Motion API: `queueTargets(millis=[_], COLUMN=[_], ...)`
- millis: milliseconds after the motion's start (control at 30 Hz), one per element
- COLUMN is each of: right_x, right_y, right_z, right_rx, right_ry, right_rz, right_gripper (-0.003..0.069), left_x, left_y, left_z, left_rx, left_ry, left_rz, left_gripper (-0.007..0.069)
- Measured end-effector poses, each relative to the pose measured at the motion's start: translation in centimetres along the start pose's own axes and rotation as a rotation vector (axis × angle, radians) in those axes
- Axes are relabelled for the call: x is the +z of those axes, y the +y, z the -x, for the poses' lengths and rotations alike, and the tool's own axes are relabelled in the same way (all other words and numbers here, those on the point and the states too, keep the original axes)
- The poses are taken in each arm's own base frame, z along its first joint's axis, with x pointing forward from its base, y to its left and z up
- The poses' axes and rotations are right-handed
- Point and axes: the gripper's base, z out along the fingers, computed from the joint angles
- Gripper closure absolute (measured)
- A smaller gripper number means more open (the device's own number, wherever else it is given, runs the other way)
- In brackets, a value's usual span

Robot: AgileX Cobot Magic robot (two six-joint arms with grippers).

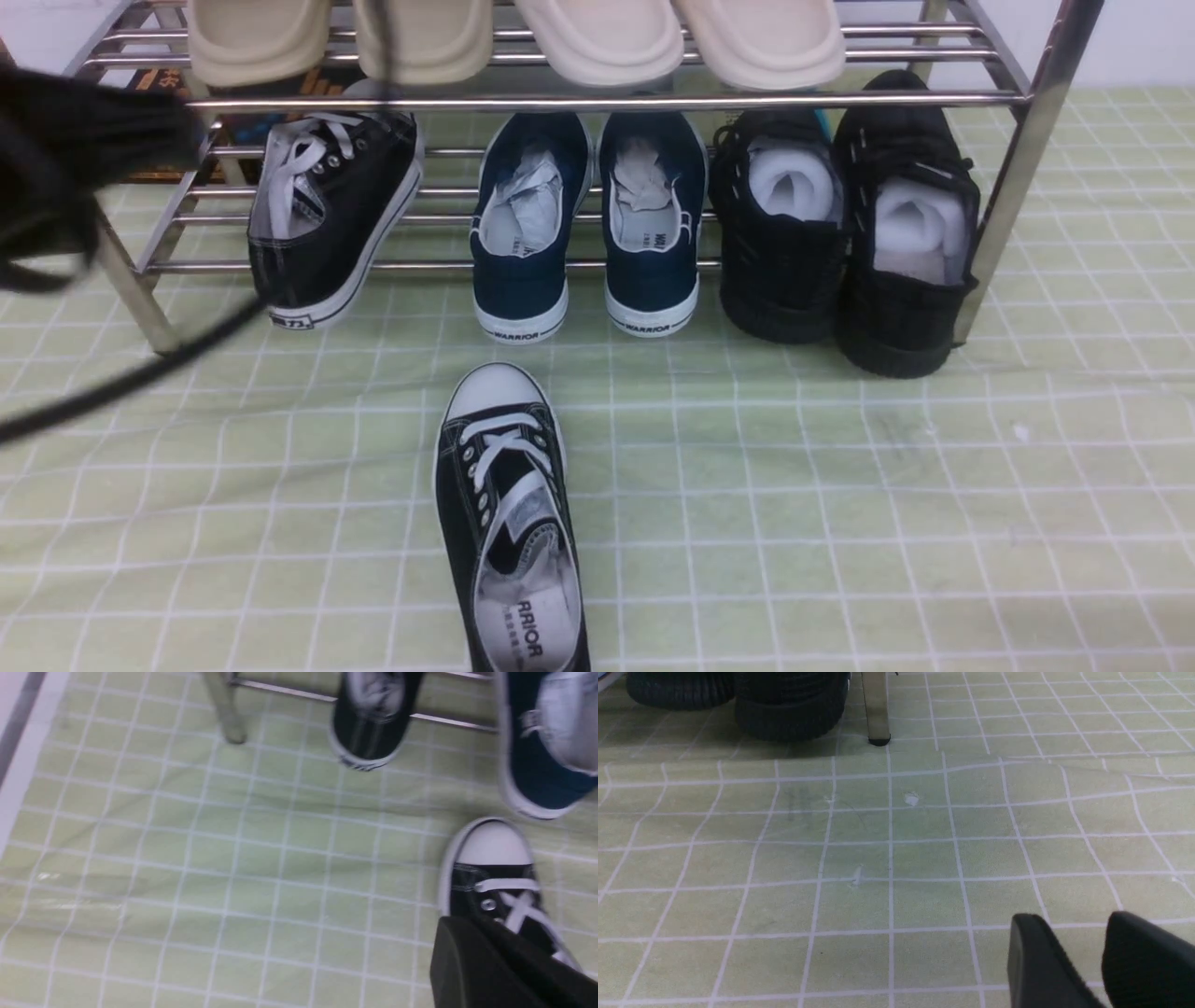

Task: Take the shoes off the shelf with your hand from the green coffee tablecloth.
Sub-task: 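Grasp the leftmost shoe on the bottom shelf of the shoe rack with the left gripper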

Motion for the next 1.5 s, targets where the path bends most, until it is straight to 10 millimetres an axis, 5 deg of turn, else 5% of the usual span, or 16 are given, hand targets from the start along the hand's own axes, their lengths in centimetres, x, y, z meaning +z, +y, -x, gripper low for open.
queueTargets(millis=[200, 467, 600, 733, 967, 1333, 1433, 1500], right_x=[0.0, 0.0, 0.0, 0.0, 0.0, 0.0, 0.0, 0.0], right_y=[0.0, 0.0, 0.0, 0.0, 0.0, 0.0, 0.0, 0.0], right_z=[0.0, 0.0, 0.0, 0.0, 0.0, 0.0, 0.0, 0.0], right_rx=[0.0, 0.0, 0.0, 0.0, 0.0, 0.0, 0.0, 0.0], right_ry=[0.0, 0.0, 0.0, 0.0, 0.0, 0.0, 0.0, 0.0], right_rz=[0.0, 0.0, 0.0, 0.0, 0.0, 0.0, 0.0, 0.0], right_gripper=[0.0419, 0.0419, 0.0419, 0.0419, 0.0419, 0.0419, 0.0419, 0.0419], left_x=[4.5, 11.1, 14.5, 18.1, 22.6, 27.8, 28.4, 28.5], left_y=[3.9, 4.1, 3.5, 3.3, 2.9, 2.7, 2.6, 2.6], left_z=[0.3, 2.4, 3.1, 3.8, 4.2, 3.5, 3.5, 3.4], left_rx=[-0.125, -0.247, -0.261, -0.264, -0.283, -0.339, -0.353, -0.358], left_ry=[0.195, 0.182, 0.161, 0.103, 0.036, 0.004, -0.003, -0.001], left_rz=[0.049, -0.039, -0.07, -0.082, -0.099, -0.117, -0.121, -0.122], left_gripper=[0.0615, 0.0578, 0.0483, 0.0306, 0.0195, 0.0238, 0.0289, 0.0397])
